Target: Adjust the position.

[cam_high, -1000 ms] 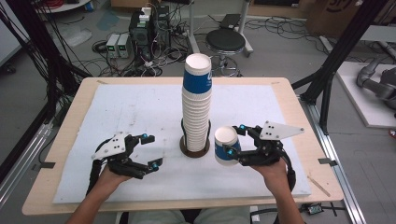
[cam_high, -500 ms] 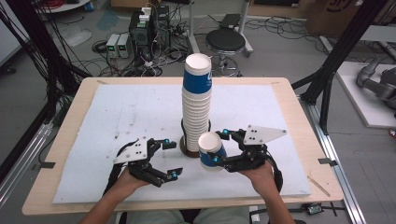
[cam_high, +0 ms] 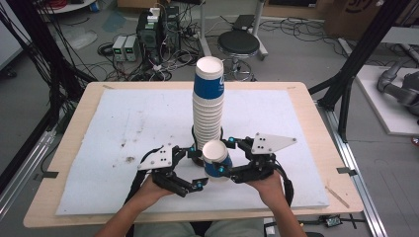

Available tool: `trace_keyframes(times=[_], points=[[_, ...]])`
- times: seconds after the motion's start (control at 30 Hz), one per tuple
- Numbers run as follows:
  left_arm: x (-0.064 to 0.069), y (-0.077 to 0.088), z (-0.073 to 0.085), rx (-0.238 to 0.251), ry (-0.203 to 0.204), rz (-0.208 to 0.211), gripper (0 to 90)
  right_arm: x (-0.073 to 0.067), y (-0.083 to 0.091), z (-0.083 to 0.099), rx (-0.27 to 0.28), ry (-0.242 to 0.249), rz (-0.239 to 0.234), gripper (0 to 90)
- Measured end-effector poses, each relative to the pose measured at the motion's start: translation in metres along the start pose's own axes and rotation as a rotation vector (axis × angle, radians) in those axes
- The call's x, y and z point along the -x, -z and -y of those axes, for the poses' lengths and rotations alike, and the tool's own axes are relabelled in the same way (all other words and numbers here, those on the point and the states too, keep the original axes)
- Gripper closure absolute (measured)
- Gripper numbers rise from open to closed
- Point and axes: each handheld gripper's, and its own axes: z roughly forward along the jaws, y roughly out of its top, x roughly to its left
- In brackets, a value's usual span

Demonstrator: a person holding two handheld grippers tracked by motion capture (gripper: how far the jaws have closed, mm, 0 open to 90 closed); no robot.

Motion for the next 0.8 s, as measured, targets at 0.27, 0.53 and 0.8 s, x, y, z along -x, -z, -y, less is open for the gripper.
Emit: trace_keyframes(times=[0.27,0.53,0.8], points=[[0.002,-0.015,0.002,0.005,-0.005,0.012,14.7,-0.002,-0.004,0.001,0.026,-0.019,-0.010,31.2],[0.003,-0.022,0.005,0.020,0.034,0.033,14.6,-0.004,-0.008,0.001,0.051,-0.038,-0.034,31.2],[0.001,-0.019,0.006,0.013,0.021,0.018,20.4,-0.001,-0.008,0.005,0.063,-0.057,-0.036,31.6]])
